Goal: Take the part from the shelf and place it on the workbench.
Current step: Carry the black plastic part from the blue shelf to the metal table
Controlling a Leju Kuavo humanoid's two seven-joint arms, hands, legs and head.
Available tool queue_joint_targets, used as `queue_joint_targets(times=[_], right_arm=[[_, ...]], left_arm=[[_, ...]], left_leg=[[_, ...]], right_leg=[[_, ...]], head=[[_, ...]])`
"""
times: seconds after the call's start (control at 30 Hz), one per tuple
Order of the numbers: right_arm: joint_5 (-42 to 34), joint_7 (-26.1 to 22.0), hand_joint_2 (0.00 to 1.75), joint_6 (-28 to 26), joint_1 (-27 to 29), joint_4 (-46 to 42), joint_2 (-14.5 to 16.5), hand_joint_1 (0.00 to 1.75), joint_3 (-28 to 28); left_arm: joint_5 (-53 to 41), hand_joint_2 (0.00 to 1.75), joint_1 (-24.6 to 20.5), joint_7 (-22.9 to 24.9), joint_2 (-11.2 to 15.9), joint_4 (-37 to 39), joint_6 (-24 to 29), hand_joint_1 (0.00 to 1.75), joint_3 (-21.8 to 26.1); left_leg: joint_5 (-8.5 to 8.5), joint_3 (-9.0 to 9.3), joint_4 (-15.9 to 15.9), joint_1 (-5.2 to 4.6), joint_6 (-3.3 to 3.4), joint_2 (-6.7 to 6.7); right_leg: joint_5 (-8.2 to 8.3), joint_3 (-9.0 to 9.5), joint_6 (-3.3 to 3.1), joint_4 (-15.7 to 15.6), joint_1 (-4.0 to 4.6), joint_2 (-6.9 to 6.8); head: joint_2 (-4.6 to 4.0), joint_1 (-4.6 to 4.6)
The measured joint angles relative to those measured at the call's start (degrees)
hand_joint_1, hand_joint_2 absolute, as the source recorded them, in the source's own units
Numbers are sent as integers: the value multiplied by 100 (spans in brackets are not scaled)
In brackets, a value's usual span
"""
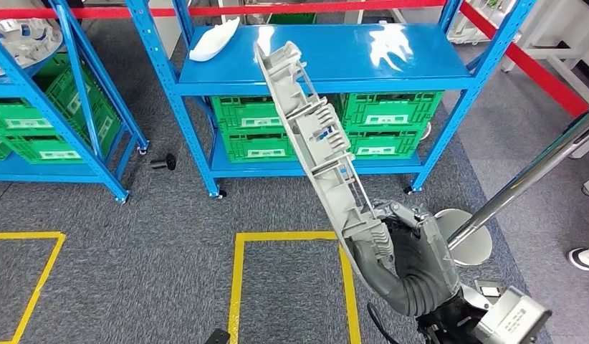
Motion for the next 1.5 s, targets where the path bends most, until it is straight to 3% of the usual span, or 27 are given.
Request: queue_joint_targets(times=[0.07,0.13,0.2,0.27,0.33,0.4,0.43,0.53,0.57,0.6,0.63,0.67,0.73,0.8,0.83,0.9,0.93,1.0,1.07,1.1,1.13,1.17,1.23,1.3,1.4,1.43,1.5], right_arm=[[11,4,175,-2,7,1,-3,175,3],[80,24,175,-22,10,2,-8,175,4],[193,58,175,-69,6,1,-10,175,1],[273,87,175,-111,-4,-8,-11,175,-3],[302,101,175,-132,-12,-20,-13,175,-4],[308,104,175,-138,-14,-25,-15,175,-2],[308,104,175,-138,-13,-25,-15,175,-2],[308,108,175,-137,-14,-25,-15,175,-2],[308,111,175,-136,-14,-25,-15,175,-2],[308,114,175,-135,-14,-25,-15,175,-2],[308,116,175,-134,-14,-25,-15,175,-1],[305,118,175,-134,-14,-25,-15,175,-1],[297,118,175,-133,-14,-26,-15,175,-3],[286,110,175,-128,-16,-28,-16,175,-8],[282,104,175,-121,-17,-29,-17,175,-10],[276,86,175,-99,-18,-29,-18,175,-13],[275,77,175,-90,-17,-29,-19,175,-14],[272,64,175,-81,-15,-29,-22,175,-16],[270,60,175,-79,-12,-28,-23,175,-17],[269,59,175,-79,-10,-28,-25,175,-17],[269,59,175,-79,-9,-27,-26,175,-17],[269,59,175,-79,-9,-27,-27,175,-18],[269,59,175,-78,-14,-28,-28,175,-23],[268,55,175,-74,-20,-30,-28,175,-34],[265,46,175,-64,-19,-29,-28,175,-50],[264,45,175,-63,-20,-29,-28,175,-53],[263,43,175,-62,-20,-28,-28,175,-60]], left_arm=[[-1,175,-3,-1,0,-1,-2,0,-1],[2,175,-4,3,1,-1,4,0,-1],[10,175,-8,20,-6,-1,21,0,-1],[19,175,-14,34,-18,-2,35,0,0],[26,175,-15,38,-26,-4,38,0,1],[32,175,-6,45,-27,-4,37,0,0],[36,175,0,60,-27,-4,37,0,-1],[36,175,0,176,-24,-8,52,0,-4],[33,175,-6,221,-22,-14,65,0,-4],[28,175,-12,259,-21,-22,79,0,-5],[21,175,-17,287,-19,-34,94,0,-5],[13,175,-22,309,-16,-47,108,0,-6],[-5,175,-44,343,-1,-74,132,0,-8],[-18,175,-77,361,16,-108,146,0,-10],[-22,175,-88,364,23,-125,151,0,-13],[-21,175,-90,376,31,-159,163,0,-19],[-18,175,-90,384,34,-173,168,0,-21],[-15,175,-96,392,37,-202,178,0,-24],[-14,175,-99,393,38,-229,183,0,-27],[-14,175,-98,394,39,-238,184,0,-28],[-14,175,-98,395,40,-244,185,0,-29],[-14,175,-98,395,40,-251,185,0,-29],[-14,175,-99,395,40,-268,186,0,-29],[-15,175,-100,395,41,-286,187,0,-30],[-13,175,-91,397,52,-303,189,0,-32],[-11,175,-83,398,58,-307,188,0,-32],[-11,175,-69,401,68,-310,188,0,-34]], left_leg=[[136,-185,23,-9,12,5],[257,-389,74,-13,2,9],[359,-586,147,-14,-23,5],[453,-728,220,-30,-69,-3],[564,-804,239,-33,-132,-4],[587,-864,255,-15,-200,-7],[450,-906,348,-7,-237,-12],[-396,-1113,1231,24,-335,-22],[-573,-1157,1582,31,-353,-22],[-608,-1138,1818,33,-360,-22],[-512,-1037,1881,33,-357,-22],[-350,-848,1752,32,-343,-23],[-180,-240,1017,19,-282,-36],[-309,254,286,-7,-212,-50],[-369,346,109,-24,-180,-53],[-291,296,19,-28,-110,-37],[-223,252,-2,-19,-66,-24],[-76,136,-25,1,-2,-2],[57,-43,-7,-7,21,0],[119,-138,9,-11,19,2],[174,-236,35,-12,13,3],[222,-334,71,-12,3,4],[296,-519,168,-18,-35,-1],[369,-649,252,-31,-89,-4],[486,-754,282,-21,-186,-4],[415,-798,326,-16,-220,-10],[-29,-926,698,3,-289,-21]], right_leg=[[-389,-131,32,723,-13,-1],[-248,-6,43,934,-15,-1],[20,488,15,398,-13,-3],[-22,1066,-36,-426,1,-4],[-115,1260,-92,-814,31,0],[-21,1170,-168,-827,26,-12],[42,1117,-212,-827,16,-22],[233,897,-276,-812,3,-39],[294,806,-276,-796,4,-39],[353,708,-273,-777,6,-39],[412,604,-265,-752,7,-38],[468,503,-255,-725,8,-35],[565,344,-225,-668,14,-29],[662,263,-172,-639,18,-34],[720,240,-139,-647,17,-37],[791,206,-69,-677,5,-31],[705,173,-36,-631,1,-22],[222,28,14,-200,-11,-7],[-262,-145,53,558,-21,-6],[-329,-171,67,842,-24,-7],[-267,-119,74,955,-26,-7],[-120,26,73,864,-29,-8],[86,576,51,160,-28,-10],[16,1027,-3,-554,-11,-7],[15,1027,-129,-747,12,-15],[71,972,-178,-750,4,-23],[200,844,-254,-762,-22,-41]], head=[[0,36],[0,47],[0,54],[0,55],[0,54],[0,56],[0,46],[0,1],[0,-8],[0,-12],[0,-17],[0,-24],[0,-43],[0,-57],[0,-61],[0,-65],[0,-63],[0,-38],[0,-9],[0,-4],[0,-2],[0,-2],[0,2],[0,-2],[0,0],[0,2],[0,-24]])
